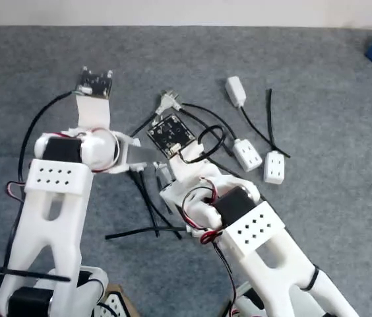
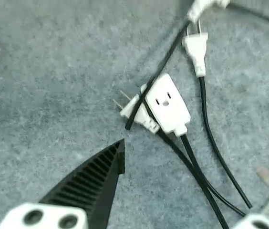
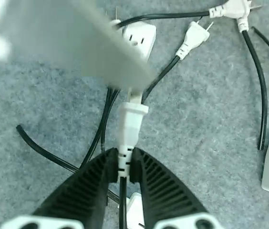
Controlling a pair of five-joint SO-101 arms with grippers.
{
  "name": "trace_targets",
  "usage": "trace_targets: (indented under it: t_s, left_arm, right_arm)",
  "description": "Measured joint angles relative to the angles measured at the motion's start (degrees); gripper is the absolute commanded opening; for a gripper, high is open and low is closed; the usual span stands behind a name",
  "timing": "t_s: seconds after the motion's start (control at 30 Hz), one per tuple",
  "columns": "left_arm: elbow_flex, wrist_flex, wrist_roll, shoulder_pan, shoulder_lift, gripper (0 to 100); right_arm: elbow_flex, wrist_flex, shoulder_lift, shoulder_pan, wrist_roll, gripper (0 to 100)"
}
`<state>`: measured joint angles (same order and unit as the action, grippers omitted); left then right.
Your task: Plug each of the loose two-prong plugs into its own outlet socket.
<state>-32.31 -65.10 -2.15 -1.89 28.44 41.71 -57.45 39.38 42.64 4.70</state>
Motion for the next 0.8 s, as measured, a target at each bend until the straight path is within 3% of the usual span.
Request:
trace_targets:
  t_s: [0.2, 0.53, 0.8]
  left_arm:
    - [-6.77, 3.78, 0.18, 0.79, 0.00, 47]
    - [-7.47, 4.66, 0.26, 0.26, 0.00, 47]
    - [-6.33, 8.88, -1.23, -8.62, 0.00, 47]
  right_arm:
    - [-7.38, -4.48, -0.53, 0.00, 0.00, 0.6]
    - [-10.37, -7.56, -0.62, 0.09, 0.26, 0.6]
    - [-11.52, -13.80, -0.88, -7.30, 6.59, 0.6]
